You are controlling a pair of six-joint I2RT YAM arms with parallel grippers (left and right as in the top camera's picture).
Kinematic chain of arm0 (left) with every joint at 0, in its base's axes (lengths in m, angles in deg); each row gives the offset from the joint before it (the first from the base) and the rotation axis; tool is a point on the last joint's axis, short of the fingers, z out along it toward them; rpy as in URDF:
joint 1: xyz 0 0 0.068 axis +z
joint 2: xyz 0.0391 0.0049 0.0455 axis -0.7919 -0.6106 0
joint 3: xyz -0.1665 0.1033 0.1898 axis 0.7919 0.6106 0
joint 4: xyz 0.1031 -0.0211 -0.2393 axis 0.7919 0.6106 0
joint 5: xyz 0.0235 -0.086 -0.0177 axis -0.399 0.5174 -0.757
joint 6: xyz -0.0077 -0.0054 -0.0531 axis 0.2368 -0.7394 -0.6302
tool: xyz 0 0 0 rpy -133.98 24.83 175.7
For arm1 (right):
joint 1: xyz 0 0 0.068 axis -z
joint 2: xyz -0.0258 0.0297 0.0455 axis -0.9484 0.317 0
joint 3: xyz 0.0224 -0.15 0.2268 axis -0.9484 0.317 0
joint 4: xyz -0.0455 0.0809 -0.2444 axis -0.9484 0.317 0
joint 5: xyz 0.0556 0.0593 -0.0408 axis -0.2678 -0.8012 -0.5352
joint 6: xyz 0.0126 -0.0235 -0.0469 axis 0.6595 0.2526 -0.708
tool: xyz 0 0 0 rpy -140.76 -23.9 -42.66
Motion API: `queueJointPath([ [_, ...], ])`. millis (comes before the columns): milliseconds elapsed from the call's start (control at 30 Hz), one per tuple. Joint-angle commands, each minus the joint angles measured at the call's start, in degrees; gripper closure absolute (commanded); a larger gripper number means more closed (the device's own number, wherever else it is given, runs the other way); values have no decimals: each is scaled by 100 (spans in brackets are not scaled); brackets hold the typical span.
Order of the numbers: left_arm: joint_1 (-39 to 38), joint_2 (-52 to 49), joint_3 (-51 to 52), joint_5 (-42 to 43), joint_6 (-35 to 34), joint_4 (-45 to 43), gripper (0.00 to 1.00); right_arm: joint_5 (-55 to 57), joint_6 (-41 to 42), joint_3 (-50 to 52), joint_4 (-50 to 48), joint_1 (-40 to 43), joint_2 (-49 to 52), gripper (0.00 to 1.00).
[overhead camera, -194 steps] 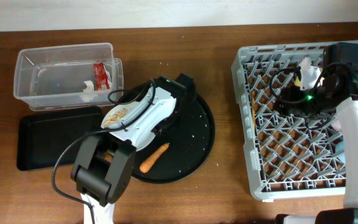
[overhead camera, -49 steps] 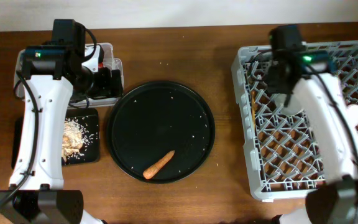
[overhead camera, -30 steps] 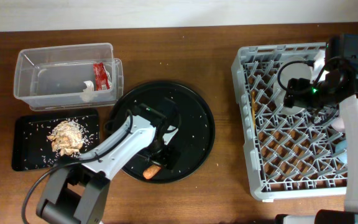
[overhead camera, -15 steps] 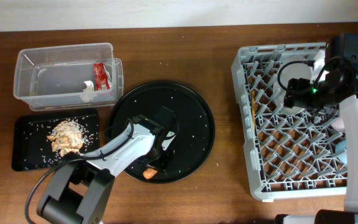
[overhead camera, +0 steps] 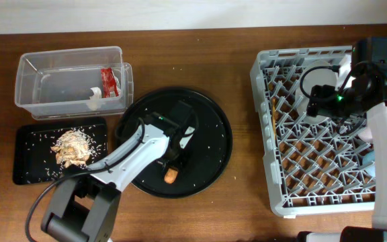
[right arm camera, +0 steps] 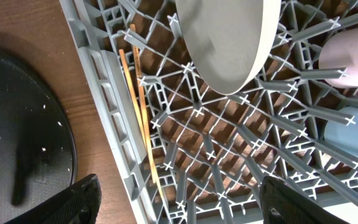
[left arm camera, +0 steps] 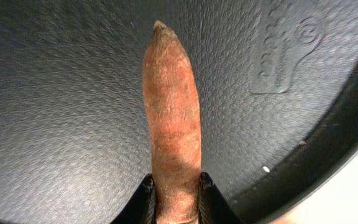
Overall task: Sort waste into correct bins and load items into the dishwasher rack
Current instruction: 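Grasp the carrot with the left gripper, then place the carrot on the black tray with the left gripper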
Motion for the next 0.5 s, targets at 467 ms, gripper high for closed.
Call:
queueJointPath([
  [467, 4476, 905, -951, -42, -79, 782, 100, -28, -15, 20, 9, -26, 9, 19],
])
